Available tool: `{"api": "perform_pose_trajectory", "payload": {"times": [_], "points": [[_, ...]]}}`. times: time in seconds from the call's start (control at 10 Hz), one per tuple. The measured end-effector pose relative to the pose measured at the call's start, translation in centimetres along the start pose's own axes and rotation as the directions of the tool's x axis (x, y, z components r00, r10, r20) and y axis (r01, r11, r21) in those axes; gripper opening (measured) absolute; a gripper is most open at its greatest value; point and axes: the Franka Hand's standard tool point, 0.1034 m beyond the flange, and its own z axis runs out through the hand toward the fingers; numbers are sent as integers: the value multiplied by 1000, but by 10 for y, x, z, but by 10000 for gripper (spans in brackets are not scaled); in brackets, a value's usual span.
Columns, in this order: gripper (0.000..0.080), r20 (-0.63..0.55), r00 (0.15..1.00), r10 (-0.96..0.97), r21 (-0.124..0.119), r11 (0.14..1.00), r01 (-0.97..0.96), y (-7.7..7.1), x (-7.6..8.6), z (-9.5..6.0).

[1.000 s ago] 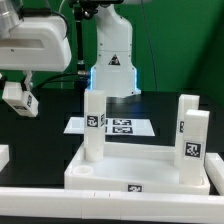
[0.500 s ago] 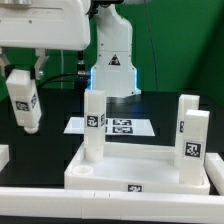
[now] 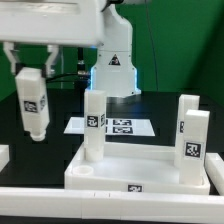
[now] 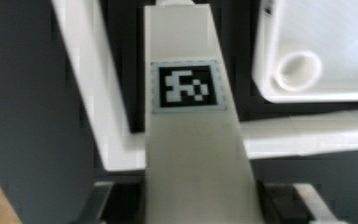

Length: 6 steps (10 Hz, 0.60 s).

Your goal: Assemble desk

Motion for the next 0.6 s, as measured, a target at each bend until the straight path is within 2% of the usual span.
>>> {"api": "perform_pose_trajectory", "payload": {"times": [0.4,0.5,0.6], "points": [[290,-2,1000,-11,-3,1000,11,-5,0,4],[290,-19,1000,-12,3,1000,12,-19,5,2],[290,-35,999,-31,14,999,31,-41,10,0]]}}
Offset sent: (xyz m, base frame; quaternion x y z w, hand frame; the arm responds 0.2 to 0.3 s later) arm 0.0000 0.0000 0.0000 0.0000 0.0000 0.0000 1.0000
